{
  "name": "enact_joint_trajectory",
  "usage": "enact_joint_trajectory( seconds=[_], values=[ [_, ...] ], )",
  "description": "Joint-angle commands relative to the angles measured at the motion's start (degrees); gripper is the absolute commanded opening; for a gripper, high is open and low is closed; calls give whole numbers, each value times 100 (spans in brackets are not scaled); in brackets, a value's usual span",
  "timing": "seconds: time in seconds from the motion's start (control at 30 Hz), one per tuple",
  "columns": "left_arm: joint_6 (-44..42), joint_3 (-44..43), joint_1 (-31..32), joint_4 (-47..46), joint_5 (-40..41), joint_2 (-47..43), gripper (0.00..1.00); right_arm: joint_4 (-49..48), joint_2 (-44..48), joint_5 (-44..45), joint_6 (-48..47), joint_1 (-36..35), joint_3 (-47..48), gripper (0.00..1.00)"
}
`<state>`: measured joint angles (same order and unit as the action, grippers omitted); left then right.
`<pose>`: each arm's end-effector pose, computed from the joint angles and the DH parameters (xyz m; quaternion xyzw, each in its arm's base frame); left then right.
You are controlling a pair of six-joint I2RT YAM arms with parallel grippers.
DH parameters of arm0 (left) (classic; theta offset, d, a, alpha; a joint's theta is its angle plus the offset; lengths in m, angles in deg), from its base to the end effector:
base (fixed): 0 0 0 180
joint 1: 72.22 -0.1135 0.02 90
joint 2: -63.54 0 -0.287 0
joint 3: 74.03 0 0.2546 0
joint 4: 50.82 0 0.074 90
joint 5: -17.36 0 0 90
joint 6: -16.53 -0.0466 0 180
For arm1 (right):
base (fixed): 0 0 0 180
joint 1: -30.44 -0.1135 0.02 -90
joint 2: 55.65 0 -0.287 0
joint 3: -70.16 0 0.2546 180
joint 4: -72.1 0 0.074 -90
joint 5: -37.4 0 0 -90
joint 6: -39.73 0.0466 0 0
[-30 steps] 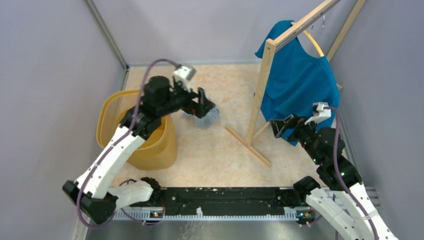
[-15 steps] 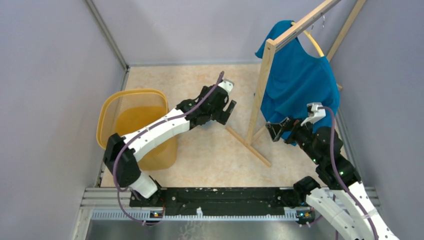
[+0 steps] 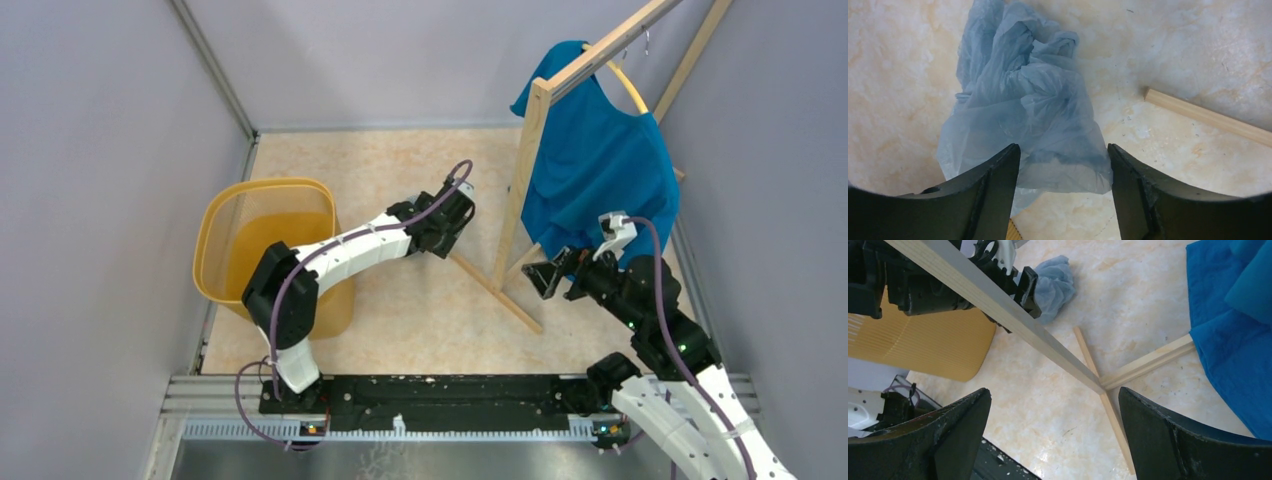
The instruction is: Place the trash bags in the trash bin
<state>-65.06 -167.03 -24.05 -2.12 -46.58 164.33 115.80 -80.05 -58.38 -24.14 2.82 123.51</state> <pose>0.2753 -0.2769 0.2643 0.2561 0.8994 0.0570 0.3496 0.0845 0.0495 0.3247 -0.0411 0.7905 0.3112 0.5258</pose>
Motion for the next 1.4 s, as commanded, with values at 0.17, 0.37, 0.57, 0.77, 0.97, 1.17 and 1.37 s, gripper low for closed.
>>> enact_joint_trajectory(
  seconds=[0.17, 0.37, 0.57, 0.77, 0.97, 1.17, 1.37],
  values=[
    [471, 381, 29, -130, -343, -978, 24, -317, -370, -1304, 27, 19, -210, 99],
    [642, 805, 32, -463, -1469, -1905, 12, -278, -1229, -2513, -292, 13, -97, 99],
    [1363, 1345, 32, -863, -3126, -2581, 2, -726, -1694, -2796, -104, -486, -166, 99],
    [1915, 1844, 27, -1419, -3824, -2933, 0, -2011, -2083, -1383, 825, -1796, -454, 99],
    [2019, 2041, 28, -1407, -4230, -3007, 0, -2557, -2275, -466, 1284, -2309, -586, 99],
    [1964, 1907, 27, -1178, -4678, -2937, 0, -2419, -1620, 427, 1406, -2310, -676, 99],
    [2508, 2315, 27, -2109, -5294, -3028, 0, -3119, -1510, 550, 1694, -2310, -1269, 98]
  ],
)
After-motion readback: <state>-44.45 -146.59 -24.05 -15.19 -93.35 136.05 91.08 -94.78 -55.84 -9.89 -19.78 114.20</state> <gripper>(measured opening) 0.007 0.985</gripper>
